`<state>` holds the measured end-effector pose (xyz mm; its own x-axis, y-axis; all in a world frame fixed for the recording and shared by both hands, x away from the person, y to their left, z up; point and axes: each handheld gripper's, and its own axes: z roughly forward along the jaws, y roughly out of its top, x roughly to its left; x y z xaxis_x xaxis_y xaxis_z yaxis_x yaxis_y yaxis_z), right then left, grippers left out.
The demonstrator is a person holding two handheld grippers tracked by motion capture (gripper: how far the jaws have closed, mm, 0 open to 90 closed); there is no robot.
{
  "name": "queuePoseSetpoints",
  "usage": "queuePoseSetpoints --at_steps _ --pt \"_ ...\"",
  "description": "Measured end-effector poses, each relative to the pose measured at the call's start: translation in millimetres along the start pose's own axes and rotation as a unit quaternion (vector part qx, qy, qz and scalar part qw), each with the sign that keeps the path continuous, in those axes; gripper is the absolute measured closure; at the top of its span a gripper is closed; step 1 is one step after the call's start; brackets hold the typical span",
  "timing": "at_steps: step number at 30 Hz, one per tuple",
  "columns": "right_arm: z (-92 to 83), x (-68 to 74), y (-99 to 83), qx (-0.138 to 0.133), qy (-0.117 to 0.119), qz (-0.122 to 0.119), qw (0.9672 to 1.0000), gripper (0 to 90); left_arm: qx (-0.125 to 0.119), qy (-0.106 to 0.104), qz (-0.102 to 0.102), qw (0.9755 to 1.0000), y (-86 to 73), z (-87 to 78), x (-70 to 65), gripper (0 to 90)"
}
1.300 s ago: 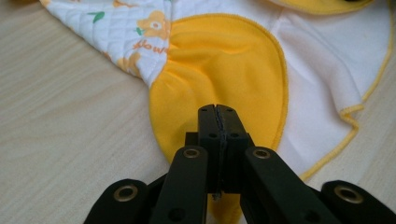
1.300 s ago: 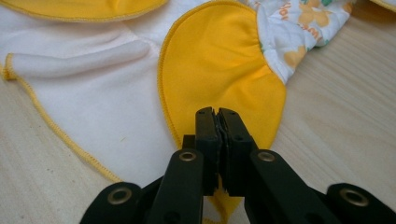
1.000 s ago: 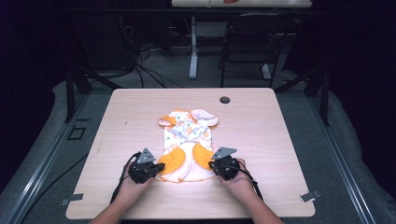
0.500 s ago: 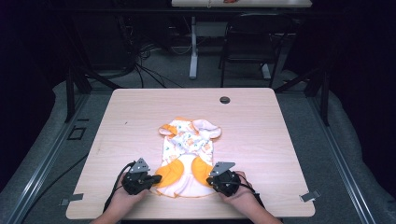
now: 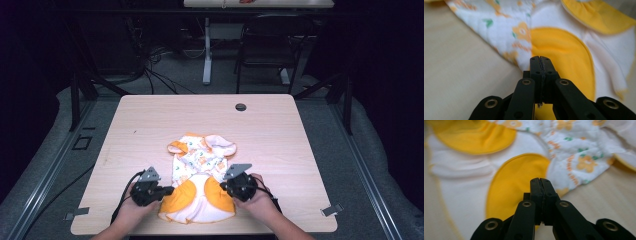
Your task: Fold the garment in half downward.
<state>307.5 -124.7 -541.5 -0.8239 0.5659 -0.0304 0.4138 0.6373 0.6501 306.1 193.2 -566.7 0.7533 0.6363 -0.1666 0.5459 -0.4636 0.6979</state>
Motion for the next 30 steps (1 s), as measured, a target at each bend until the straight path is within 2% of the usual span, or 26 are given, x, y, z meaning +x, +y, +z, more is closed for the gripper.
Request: queuePoseSetpoints --at_steps 1,2,4,5,6,7,10,11,12,15,19,25,27,28,29,30 --pt "5.9 -9.6 5.8 0.002 -0.009 0.006 0.9999 89.4 -0.013 0.017 0.016 0.9997 16.9 9.6 9.7 89.5" --pt "5.9 -9.6 5.8 0.002 -0.009 0.006 0.9999 89.4 -0.013 0.017 0.016 0.9997 16.9 9.6 9.7 89.4" --pt "19.7 -28.3 15.9 0.007 -0.026 0.023 0.9994 89.5 -0.016 0.023 0.011 0.9996 31.5 21.2 20.2 89.4" --pt "27.2 -38.0 21.2 0.004 -0.029 0.040 0.9988 89.4 -0.016 0.030 0.012 0.9993 41.0 30.6 26.1 89.4" --pt "27.2 -38.0 21.2 0.004 -0.029 0.040 0.9988 89.4 -0.016 0.030 0.012 0.9993 41.0 30.6 26.1 89.4" --pt "36.2 -48.3 27.3 -0.001 -0.031 0.056 0.9979 89.4 -0.020 0.033 0.008 0.9992 49.3 40.5 33.1 89.4" --pt "44.0 -54.3 32.5 -0.003 -0.035 0.060 0.9976 88.9 -0.021 0.033 0.001 0.9992 56.0 49.2 39.2 89.2" --pt "52.9 -59.4 35.9 0.007 -0.038 0.060 0.9975 88.4 -0.019 0.035 -0.002 0.9992 60.3 55.5 43.2 89.0" --pt "52.9 -59.4 35.9 0.007 -0.038 0.060 0.9975 88.4 -0.019 0.035 -0.002 0.9992 60.3 55.5 43.2 89.0" --pt "64.5 -61.7 36.3 0.021 -0.045 0.058 0.9971 88.1 0.001 0.048 0.010 0.9988 60.0 65.1 44.5 89.1" --pt "67.4 -60.1 35.3 0.023 -0.046 0.051 0.9973 88.4 0.002 0.045 0.009 0.9989 58.1 63.0 44.7 89.6" --pt "65.4 -56.9 34.2 0.029 -0.028 0.046 0.9981 88.9 0.004 0.045 0.010 0.9989 50.3 56.8 38.8 89.8" --pt "64.1 -51.6 33.4 0.031 -0.021 0.038 0.9986 89.0 0.008 0.031 0.004 0.9995 45.9 52.3 36.7 89.8" --pt "64.1 -51.6 33.4 0.031 -0.021 0.038 0.9986 89.0 0.008 0.031 0.004 0.9995 45.9 52.3 36.7 89.8" --pt "62.8 -50.1 34.7 0.041 -0.010 0.032 0.9986 87.4 0.015 0.029 0.002 0.9995 45.4 50.0 36.3 89.8" --pt "62.7 -49.4 35.2 0.037 -0.007 0.032 0.9988 86.7 0.015 0.029 0.002 0.9995 45.4 50.0 36.3 89.6"
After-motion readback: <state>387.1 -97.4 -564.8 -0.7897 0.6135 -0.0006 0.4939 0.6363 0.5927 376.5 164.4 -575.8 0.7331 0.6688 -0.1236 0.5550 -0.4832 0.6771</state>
